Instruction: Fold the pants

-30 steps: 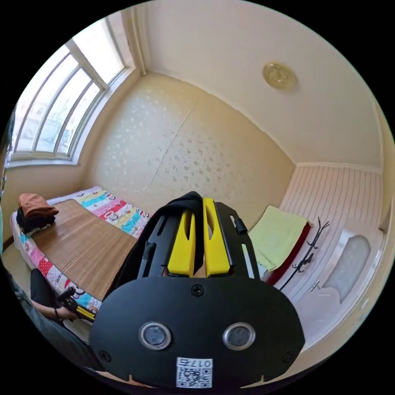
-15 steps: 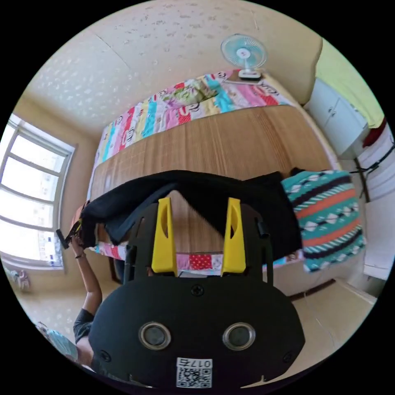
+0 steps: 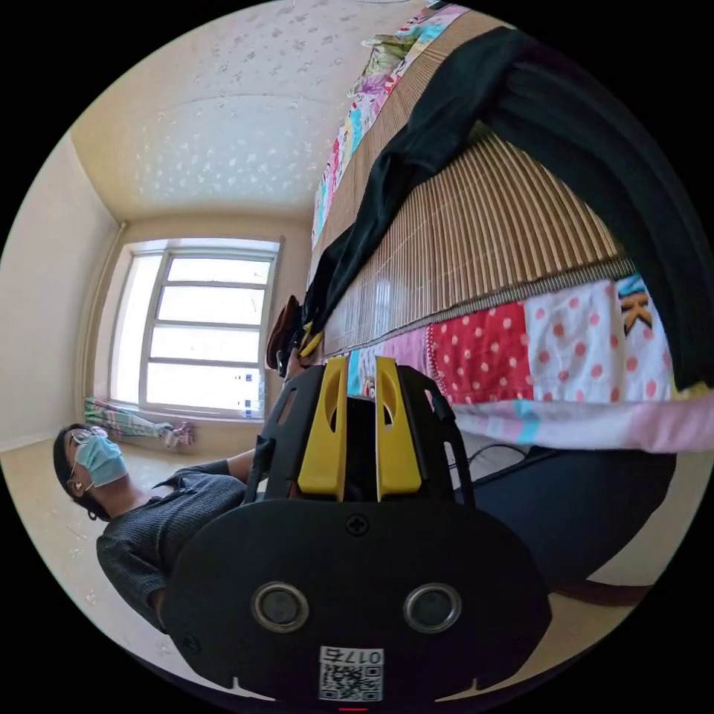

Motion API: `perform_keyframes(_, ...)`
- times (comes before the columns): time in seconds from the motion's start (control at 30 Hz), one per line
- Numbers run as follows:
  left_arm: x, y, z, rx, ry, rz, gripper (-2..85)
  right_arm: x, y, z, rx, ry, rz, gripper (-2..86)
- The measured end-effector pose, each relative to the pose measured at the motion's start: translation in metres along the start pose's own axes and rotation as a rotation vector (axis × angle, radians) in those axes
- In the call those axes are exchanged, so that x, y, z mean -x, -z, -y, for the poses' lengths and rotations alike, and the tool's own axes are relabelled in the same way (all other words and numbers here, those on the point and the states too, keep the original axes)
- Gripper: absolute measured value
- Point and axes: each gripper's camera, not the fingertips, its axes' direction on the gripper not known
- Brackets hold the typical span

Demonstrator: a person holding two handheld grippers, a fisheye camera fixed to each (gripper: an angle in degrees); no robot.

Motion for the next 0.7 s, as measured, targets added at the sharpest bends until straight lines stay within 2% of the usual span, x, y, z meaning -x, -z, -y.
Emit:
perform_keyframes(0.17, -0.01, -0.015, 0.024, 0.106, 0.107, -0.11, 4.5, 0.045, 0.032, -0.02, -0.04, -0.014, -0.054, 6.5)
perform_keyframes(0.33, -0.06, 0.062, -0.016, 0.189, -0.171, 0.005, 1.3, 0.097, 0.024, -0.016, -0.081, 0.008, -0.045, 7.8)
perform_keyframes(0.43, -0.068, 0.142, -0.079, 0.078, -0.206, 0.107, 1.3, 0.119, 0.01, -0.007, -0.144, 0.0, -0.038, 10.3)
perform_keyframes(0.53, -0.054, 0.199, -0.13, 0.021, -0.118, 0.217, 3.1, 0.135, -0.005, 0.008, -0.247, -0.071, -0.1, 14.8)
perform_keyframes(0.7, -0.04, 0.256, -0.174, 0.006, -0.022, 0.098, 4.9, 0.169, -0.044, 0.057, -0.316, -0.084, -0.16, 13.7)
